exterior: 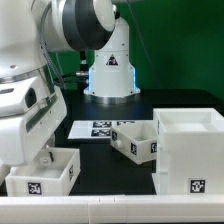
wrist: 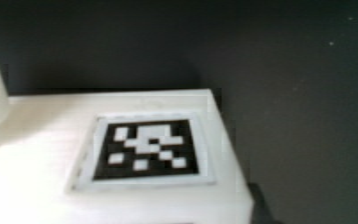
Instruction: Assemble drawer
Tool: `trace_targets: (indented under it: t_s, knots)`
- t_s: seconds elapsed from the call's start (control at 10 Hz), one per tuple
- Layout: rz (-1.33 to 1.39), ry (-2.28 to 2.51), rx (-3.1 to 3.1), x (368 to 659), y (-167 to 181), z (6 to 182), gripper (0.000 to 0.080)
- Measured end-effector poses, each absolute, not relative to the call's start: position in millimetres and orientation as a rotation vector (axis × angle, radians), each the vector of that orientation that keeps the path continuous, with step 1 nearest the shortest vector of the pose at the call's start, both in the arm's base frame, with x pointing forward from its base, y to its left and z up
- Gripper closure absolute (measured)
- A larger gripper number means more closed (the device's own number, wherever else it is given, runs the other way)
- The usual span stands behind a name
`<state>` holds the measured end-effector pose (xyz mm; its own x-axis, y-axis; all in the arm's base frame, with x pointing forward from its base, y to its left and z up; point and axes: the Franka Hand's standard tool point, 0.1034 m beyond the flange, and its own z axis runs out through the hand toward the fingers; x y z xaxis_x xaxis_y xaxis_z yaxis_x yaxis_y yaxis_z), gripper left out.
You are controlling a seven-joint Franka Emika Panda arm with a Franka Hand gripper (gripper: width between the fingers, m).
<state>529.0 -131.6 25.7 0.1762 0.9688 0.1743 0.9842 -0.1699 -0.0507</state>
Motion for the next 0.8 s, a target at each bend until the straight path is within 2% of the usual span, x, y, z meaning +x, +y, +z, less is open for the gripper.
trace_targets:
  t_s: [0.3, 0.5, 0.8]
  knots:
    - [-0.199, -2.030, -2.216, 532, -102, 33.8, 0.0760]
    - [-0.191, -1.981, -2.259, 526, -114, 31.2, 0.0760]
    - [-0.208, -2.037, -2.238, 529, -109, 30.4, 0.0760]
